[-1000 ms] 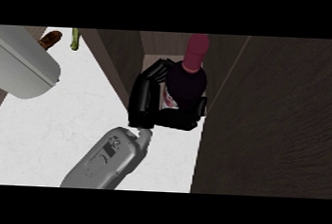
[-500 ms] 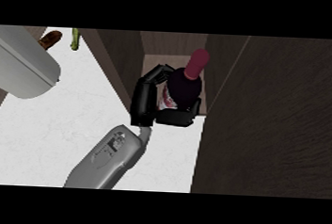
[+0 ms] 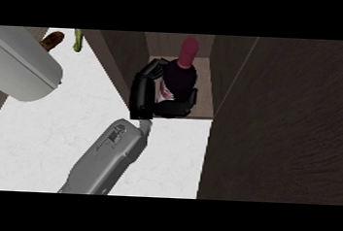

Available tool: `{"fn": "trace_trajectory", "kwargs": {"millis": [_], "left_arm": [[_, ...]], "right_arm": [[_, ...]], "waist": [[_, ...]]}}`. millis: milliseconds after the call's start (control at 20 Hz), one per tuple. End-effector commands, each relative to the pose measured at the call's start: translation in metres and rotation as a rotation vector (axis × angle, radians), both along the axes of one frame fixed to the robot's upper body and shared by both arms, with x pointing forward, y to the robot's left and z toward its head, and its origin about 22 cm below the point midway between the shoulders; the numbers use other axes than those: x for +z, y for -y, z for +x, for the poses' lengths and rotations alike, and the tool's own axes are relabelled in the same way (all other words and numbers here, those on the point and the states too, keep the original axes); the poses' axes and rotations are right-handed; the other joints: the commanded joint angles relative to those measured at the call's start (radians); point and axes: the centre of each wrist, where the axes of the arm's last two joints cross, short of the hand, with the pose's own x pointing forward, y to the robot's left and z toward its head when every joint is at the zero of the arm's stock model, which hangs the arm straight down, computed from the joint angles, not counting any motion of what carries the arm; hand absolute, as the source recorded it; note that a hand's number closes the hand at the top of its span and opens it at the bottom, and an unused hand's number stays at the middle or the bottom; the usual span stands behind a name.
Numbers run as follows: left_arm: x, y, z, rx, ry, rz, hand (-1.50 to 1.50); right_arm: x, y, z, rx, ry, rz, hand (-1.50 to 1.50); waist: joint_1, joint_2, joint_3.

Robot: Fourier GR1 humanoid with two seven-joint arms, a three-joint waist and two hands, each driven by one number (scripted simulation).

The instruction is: Pick up the wine, place it into the cabinet and close the cabinet

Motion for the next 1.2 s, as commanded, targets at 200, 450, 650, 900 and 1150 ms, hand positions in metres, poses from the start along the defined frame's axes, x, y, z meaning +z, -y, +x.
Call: {"fn": "trace_trajectory", "kwargs": {"millis": [200, 450, 650, 900, 1150], "left_arm": [[-0.006, -0.008, 0.021, 0.02, -0.031, -0.011, 1.5], [-0.012, -0.013, 0.029, -0.021, -0.074, -0.02, 1.5], [-0.001, -0.013, 0.053, 0.009, -0.104, 0.013, 1.5], [0.008, -0.012, 0.066, 0.028, -0.096, 0.027, 1.5], [0.014, -0.009, 0.077, 0.08, -0.026, 0.075, 1.5]], "right_arm": [[0.001, 0.007, -0.03, 0.037, 0.018, 0.022, -1.5], [0.012, 0.005, -0.015, 0.049, 0.015, 0.039, -1.5], [0.005, 0.014, -0.033, 0.043, 0.022, 0.03, -1.5], [0.002, 0.0, -0.019, 0.046, 0.021, 0.035, -1.5], [-0.001, -0.001, -0.025, 0.048, 0.025, 0.041, -1.5]], "waist": [[-0.006, 0.0, 0.0], [-0.002, 0.001, 0.0], [-0.016, 0.002, 0.001], [-0.011, 0.003, 0.0], [-0.027, 0.007, 0.0]]}}
